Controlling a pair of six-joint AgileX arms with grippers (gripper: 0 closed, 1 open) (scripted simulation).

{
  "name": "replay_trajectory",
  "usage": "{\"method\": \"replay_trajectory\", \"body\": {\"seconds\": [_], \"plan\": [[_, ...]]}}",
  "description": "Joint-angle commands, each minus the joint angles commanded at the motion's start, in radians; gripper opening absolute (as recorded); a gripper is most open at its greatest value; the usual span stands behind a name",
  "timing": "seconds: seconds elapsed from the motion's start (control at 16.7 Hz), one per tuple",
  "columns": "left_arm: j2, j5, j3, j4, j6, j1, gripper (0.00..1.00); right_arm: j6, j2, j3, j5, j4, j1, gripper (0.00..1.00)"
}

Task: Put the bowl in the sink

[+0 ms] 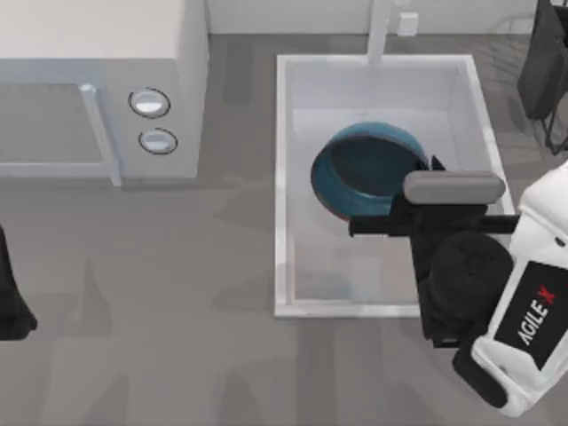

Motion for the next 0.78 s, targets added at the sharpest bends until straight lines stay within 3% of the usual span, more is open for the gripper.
{"method": "replay_trajectory", "body": {"seconds": [0.42,0.78], "plan": [[0.000,0.000,0.000,0.000,0.000,0.000,1.00,0.000,0.000,0.000,0.000,0.000,0.000,0.98],[0.000,0.000,0.000,0.000,0.000,0.000,1.00,0.000,0.000,0.000,0.000,0.000,0.000,1.00]]}}
